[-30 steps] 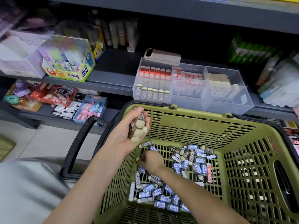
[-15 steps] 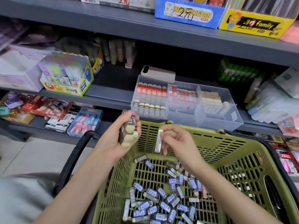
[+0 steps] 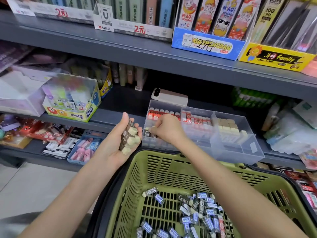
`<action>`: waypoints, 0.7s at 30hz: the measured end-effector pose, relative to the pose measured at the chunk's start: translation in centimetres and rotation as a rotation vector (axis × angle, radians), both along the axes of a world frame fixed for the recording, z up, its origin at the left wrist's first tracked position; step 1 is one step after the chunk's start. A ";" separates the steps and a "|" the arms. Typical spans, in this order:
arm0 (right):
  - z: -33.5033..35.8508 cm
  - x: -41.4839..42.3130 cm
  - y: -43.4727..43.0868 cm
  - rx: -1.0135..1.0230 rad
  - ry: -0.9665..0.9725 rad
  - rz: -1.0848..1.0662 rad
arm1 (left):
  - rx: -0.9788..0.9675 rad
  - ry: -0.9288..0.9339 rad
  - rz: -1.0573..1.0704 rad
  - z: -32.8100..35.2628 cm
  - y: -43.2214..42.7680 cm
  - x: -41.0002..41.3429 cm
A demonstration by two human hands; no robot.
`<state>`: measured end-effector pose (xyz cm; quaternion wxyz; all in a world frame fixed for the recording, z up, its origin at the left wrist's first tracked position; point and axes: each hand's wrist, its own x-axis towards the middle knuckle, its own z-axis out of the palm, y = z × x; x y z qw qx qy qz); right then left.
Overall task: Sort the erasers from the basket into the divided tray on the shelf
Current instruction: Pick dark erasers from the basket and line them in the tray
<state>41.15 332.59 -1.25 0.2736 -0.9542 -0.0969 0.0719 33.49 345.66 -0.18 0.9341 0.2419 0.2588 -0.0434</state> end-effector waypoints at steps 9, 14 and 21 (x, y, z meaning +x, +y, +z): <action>2.2 -0.9 -0.9 0.062 -0.036 0.057 | 0.134 -0.062 -0.101 -0.7 -0.2 0.7; 4.9 -5.3 -0.6 0.414 -0.010 0.113 | 0.302 -0.191 -0.098 -1.0 -0.2 0.4; 4.9 -6.9 -0.3 0.218 -0.096 0.113 | 0.403 -0.182 -0.043 -1.0 -1.2 -0.5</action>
